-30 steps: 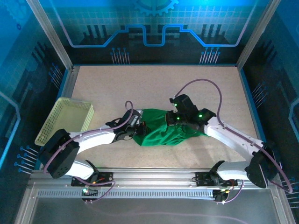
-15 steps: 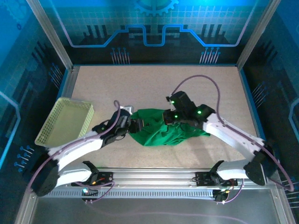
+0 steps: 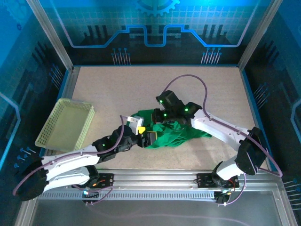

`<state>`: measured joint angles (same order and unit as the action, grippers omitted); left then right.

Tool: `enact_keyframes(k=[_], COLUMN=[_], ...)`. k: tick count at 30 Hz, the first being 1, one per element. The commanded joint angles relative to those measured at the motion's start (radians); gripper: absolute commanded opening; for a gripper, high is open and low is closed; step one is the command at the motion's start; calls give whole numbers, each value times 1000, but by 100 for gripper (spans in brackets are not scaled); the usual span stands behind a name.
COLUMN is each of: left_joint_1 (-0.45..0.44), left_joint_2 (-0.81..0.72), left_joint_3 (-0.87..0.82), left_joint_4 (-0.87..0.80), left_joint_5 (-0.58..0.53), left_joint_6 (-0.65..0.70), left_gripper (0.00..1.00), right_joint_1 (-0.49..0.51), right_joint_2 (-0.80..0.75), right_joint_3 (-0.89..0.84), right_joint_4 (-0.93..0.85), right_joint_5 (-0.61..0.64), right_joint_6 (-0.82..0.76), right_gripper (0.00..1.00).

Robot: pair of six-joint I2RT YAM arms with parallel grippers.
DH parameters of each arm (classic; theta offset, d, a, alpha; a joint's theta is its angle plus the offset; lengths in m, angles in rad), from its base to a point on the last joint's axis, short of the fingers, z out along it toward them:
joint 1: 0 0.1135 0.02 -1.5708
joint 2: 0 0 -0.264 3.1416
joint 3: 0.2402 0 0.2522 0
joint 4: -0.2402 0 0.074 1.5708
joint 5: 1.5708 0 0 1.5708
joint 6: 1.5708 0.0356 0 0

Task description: Fold the inside-out t-shirt

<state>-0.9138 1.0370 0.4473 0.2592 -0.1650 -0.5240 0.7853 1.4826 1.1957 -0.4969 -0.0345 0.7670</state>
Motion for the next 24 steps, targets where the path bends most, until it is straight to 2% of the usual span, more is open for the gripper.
enact_keyframes(k=[1,4,8,13,16,17,20,23,24], left_joint_1=[-5,-3,-2,7,14,16,21,30,32], left_joint_2=[38,85,137,194,229,241,261,274,279], left_joint_3=[-18,3,30,55,73,81,102,100,100], left_joint_4=[144,155,168,191,217,219,213,221,221], left_joint_5=[-26,-61,-100,-144,-123,-113,-84,-46,-28], left_joint_6=[-2,-5,-9,-40,-47,-45,-45,-51,-48], left_gripper=[85,88,82,60,50,44,25,18,10], right_joint_1=[15,21,30,34,35,35,34,24,18], right_joint_2=[-7,-34,-61,-84,-101,-104,-109,-118,-120], right_joint_3=[-1,-40,-73,-105,-114,-113,-99,-84,-73], right_joint_4=[33,64,84,97,100,96,48,3,-14], right_joint_5=[-47,-62,-74,-84,-75,-67,-10,34,44], right_joint_6=[78,122,163,196,203,202,177,128,96], right_gripper=[0,0,0,0,0,0,6,14,18])
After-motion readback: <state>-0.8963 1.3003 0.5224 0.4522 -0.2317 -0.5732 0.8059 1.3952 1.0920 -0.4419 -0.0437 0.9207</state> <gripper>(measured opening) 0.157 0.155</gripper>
